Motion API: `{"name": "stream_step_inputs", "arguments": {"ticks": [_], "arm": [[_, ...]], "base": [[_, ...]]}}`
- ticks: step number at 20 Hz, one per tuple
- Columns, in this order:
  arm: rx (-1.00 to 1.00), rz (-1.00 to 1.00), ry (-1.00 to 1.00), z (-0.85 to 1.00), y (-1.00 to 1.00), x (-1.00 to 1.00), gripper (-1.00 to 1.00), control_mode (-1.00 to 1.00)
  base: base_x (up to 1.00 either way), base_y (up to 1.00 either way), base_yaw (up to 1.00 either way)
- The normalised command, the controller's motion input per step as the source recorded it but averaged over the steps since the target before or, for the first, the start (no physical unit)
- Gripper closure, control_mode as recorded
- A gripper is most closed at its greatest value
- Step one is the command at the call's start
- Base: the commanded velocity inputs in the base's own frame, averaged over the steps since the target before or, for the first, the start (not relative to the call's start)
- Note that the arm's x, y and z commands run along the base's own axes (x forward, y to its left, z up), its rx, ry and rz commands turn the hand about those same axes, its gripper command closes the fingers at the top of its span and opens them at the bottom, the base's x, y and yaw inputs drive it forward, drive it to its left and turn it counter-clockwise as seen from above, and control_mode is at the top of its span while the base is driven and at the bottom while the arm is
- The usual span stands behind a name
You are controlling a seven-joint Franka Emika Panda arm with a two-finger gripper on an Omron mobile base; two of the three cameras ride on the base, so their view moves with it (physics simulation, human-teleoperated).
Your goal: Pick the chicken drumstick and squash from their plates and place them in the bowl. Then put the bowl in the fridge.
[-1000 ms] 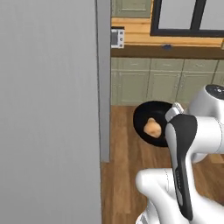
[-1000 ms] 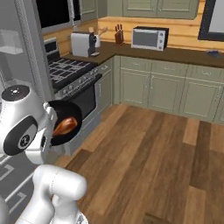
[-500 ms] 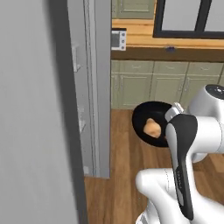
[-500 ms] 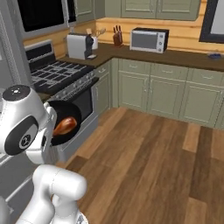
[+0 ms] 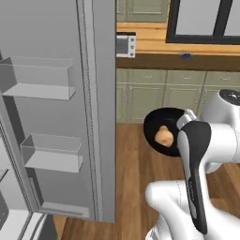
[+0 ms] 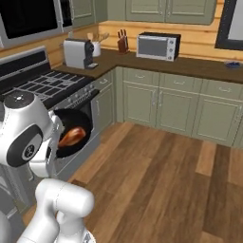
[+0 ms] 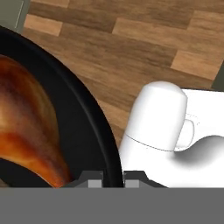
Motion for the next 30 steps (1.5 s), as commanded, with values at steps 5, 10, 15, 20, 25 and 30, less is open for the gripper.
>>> {"name": "stream_step_inputs", "arguments": {"ticks": [5,10,15,20,25,30], "arm": [[0.00,0.00,0.00,0.00,0.00,0.00,1.00,1.00],[0.00,0.00,0.00,0.00,0.00,0.00,1.00,1.00],[0.00,0.00,0.00,0.00,0.00,0.00,1.00,1.00],[0.00,0.00,0.00,0.00,0.00,0.00,1.00,1.00],[0.00,0.00,0.00,0.00,0.00,0.00,1.00,1.00],[0.00,0.00,0.00,0.00,0.00,0.00,1.00,1.00]], "base": [[-0.01,-0.19,0.22],[-0.03,-0.03,0.48],[-0.14,0.00,0.63],[-0.06,0.00,0.64],[-0.22,0.00,0.48],[-0.23,0.00,0.44]]}}
